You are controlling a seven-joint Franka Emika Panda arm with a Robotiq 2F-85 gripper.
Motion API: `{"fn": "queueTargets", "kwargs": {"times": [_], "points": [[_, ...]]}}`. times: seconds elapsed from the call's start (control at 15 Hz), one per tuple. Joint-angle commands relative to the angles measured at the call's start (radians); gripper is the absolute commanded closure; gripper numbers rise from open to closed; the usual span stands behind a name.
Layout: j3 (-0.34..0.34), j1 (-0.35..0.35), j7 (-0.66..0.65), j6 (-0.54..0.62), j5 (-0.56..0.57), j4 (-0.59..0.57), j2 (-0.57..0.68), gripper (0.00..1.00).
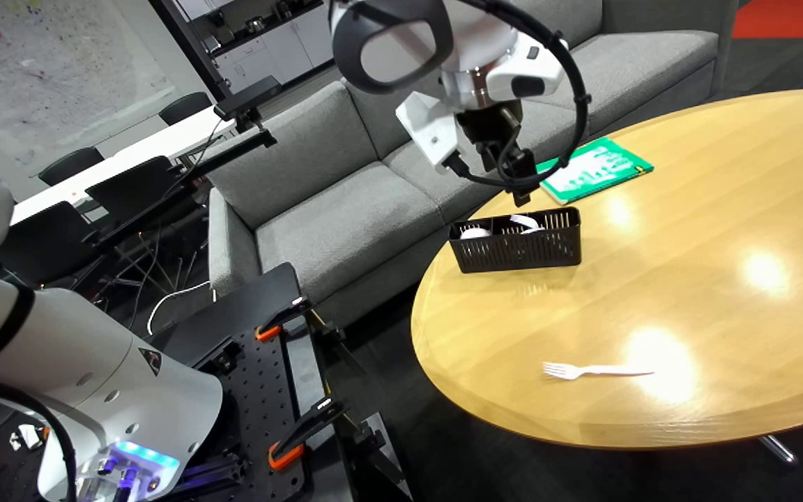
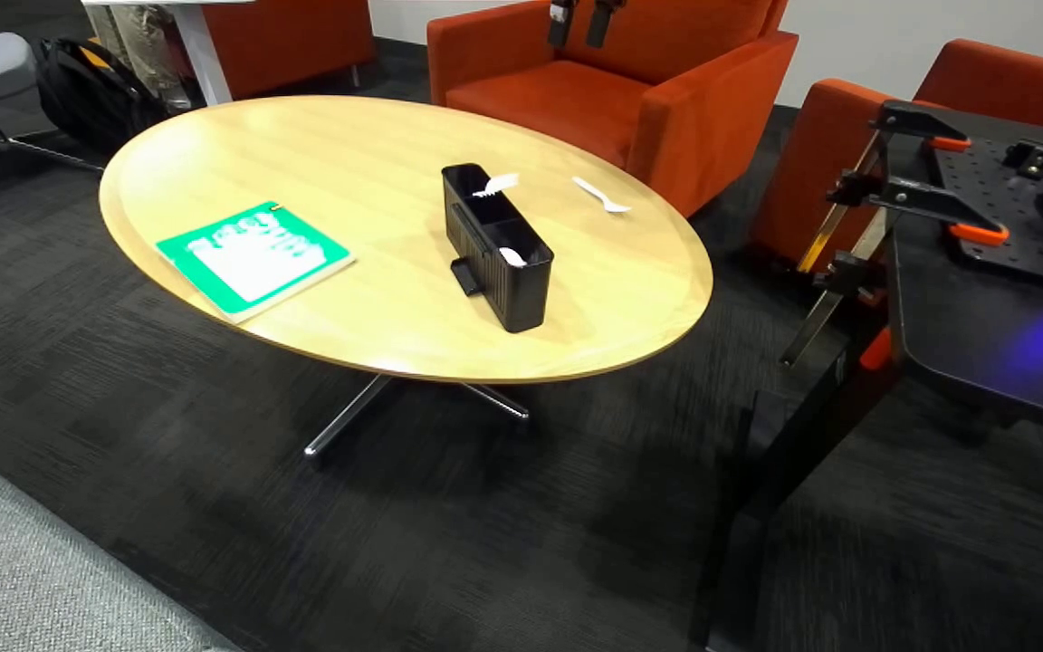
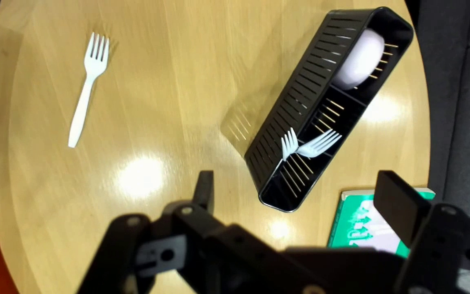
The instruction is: Remove a fork from the cutlery holder
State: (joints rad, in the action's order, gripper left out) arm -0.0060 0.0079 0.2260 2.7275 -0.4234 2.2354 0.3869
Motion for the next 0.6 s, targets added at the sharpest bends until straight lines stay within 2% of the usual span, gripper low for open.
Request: {"fn": "queueTargets", "kwargs": {"times": [0.0, 0.4, 0.53], "points": [[0.047, -0.056, -0.032, 0.005, 0.052, -0.019, 0.029, 0.0], [0.057, -0.07, -0.037, -0.01, 0.062, -0.068, 0.083, 0.0], [0.107, -0.116, 0.005, -0.03, 0.031, -0.091, 0.119, 0.0]]}}
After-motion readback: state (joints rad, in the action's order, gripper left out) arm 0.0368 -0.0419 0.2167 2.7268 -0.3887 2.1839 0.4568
